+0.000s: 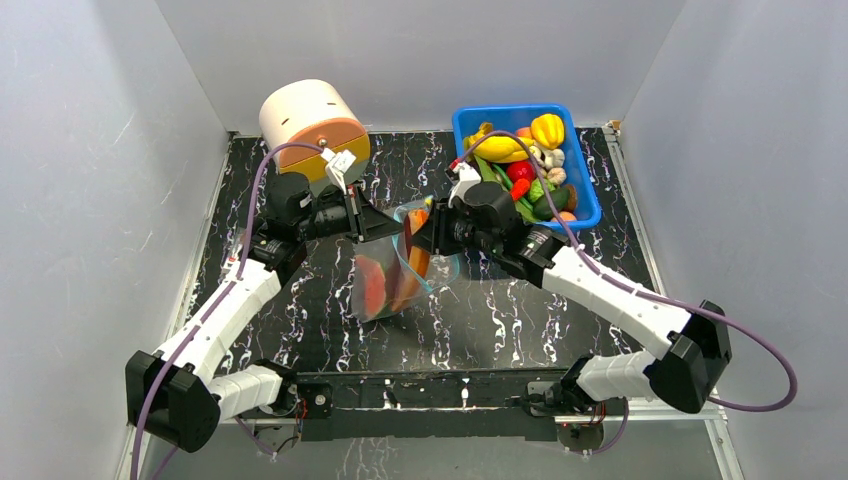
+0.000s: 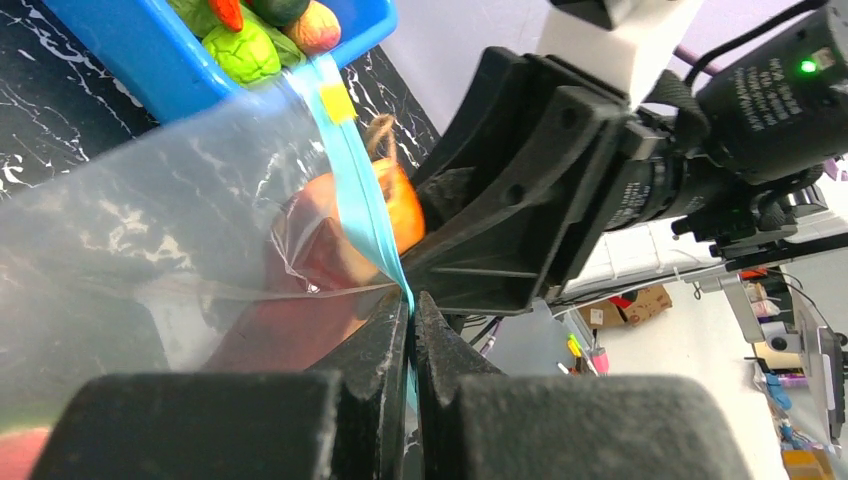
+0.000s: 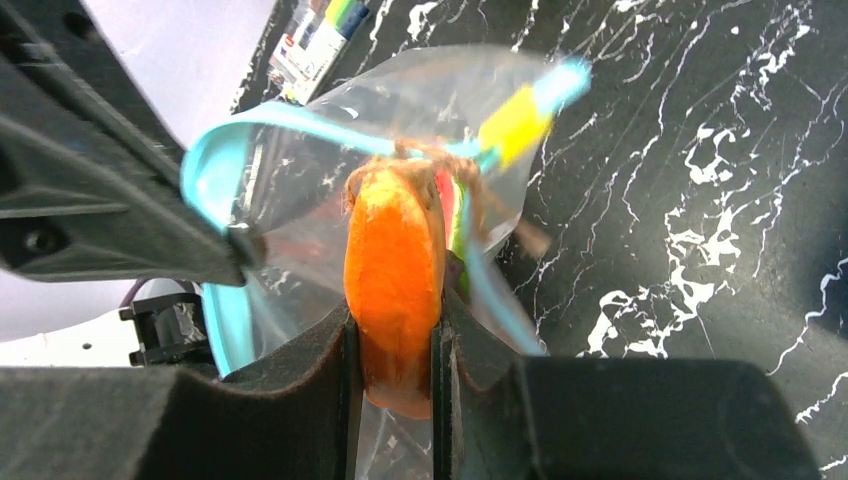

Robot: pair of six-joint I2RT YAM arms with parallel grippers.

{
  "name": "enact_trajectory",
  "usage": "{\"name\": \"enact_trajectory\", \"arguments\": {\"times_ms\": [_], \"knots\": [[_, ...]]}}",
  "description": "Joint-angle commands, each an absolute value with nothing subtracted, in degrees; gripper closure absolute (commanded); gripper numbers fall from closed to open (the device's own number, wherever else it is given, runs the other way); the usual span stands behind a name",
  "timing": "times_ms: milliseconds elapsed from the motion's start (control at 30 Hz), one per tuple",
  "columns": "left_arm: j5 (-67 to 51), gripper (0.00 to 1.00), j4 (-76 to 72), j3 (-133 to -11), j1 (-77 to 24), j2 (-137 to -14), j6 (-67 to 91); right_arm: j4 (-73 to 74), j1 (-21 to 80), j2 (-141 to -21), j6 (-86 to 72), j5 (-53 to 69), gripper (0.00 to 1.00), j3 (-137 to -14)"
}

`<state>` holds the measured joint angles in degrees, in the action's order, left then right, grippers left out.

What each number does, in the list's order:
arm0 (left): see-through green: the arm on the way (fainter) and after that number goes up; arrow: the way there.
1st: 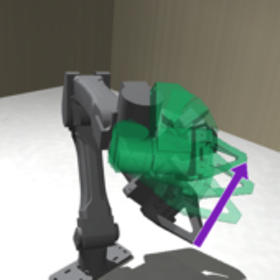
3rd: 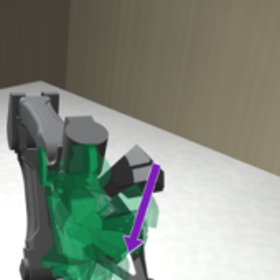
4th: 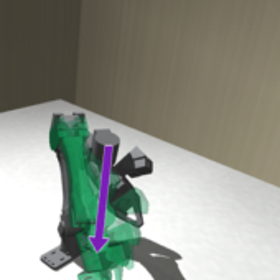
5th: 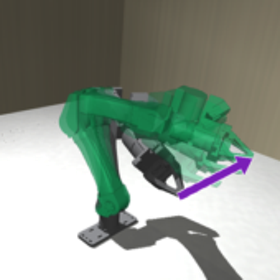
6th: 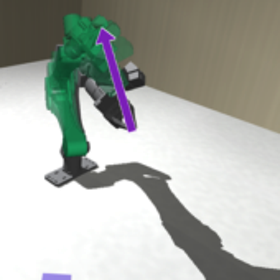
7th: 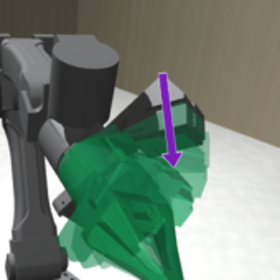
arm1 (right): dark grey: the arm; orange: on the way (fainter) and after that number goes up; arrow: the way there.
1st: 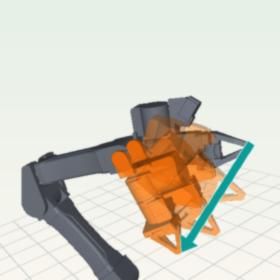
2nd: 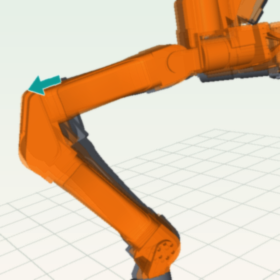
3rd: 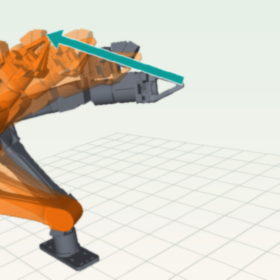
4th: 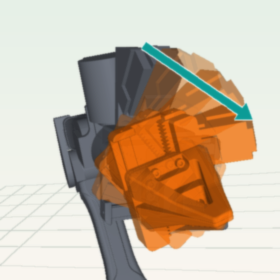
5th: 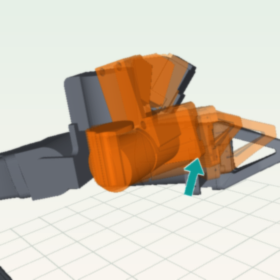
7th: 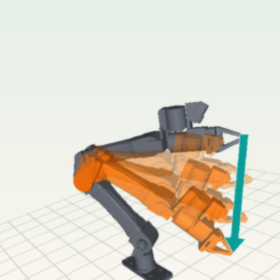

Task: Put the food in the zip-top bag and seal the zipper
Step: Place the fake food in the zipper food storage bag.

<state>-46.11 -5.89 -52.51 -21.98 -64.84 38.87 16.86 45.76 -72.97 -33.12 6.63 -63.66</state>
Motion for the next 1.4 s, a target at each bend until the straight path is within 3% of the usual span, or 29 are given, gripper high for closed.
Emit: {"name": "enact_trajectory", "arguments": {"times_ms": [0,533,1367], "knots": [[-49.7,1.00,-11.8,-53.8,-22.3,-64.2,39.7,18.0,46.1,-74.0,-33.7,6.5,1.00,-67.6],[-51.4,1.00,-20.2,-50.6,-22.2,-64.9,43.2,18.5,48.1,-78.1,-36.8,2.6,1.00,-68.0],[-53.7,1.00,-26.6,-47.1,-22.2,-62.4,48.2,2.1,48.1,-71.2,-44.3,-4.8,0.99,-52.5]]}}
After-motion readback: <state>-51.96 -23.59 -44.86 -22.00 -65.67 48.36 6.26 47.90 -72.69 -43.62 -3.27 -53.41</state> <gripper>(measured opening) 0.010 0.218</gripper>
